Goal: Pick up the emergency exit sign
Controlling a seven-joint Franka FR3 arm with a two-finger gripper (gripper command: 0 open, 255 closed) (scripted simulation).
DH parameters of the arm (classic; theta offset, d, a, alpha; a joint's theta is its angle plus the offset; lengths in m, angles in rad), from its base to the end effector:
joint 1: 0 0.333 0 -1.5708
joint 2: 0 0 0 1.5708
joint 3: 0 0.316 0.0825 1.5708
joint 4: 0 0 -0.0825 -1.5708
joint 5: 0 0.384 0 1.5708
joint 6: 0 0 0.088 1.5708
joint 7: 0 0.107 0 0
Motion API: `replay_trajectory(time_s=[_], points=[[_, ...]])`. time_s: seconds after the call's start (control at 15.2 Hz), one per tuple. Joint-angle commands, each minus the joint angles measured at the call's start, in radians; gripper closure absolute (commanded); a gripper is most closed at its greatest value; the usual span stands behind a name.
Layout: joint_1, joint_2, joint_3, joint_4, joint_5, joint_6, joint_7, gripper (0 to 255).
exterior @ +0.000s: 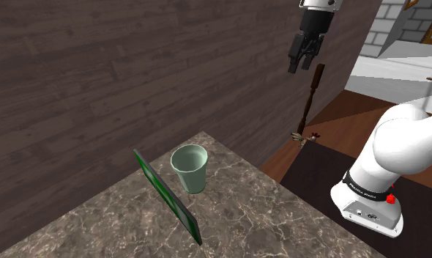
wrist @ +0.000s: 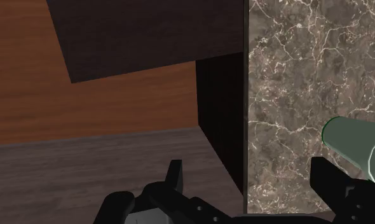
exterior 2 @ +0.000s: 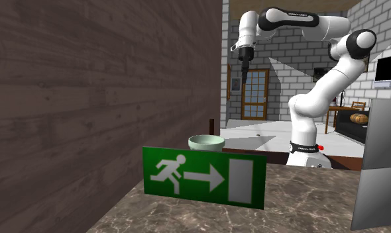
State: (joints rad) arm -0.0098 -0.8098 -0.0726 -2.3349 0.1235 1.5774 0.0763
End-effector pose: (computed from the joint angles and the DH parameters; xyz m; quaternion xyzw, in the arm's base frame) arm 0.3011 -0.0195 0.6091 -0.9935 0.0673 -0.0247 0.0881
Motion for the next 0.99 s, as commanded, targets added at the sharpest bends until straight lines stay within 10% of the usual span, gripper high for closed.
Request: replay_trajectory(time_s=[0.0,0.92], points=[[0.0,0.0,0.0,0.0,0.0,0.0,0.0,0],[0.085,0.232,0.321,0.037,0.116,0.229,0.297,0]])
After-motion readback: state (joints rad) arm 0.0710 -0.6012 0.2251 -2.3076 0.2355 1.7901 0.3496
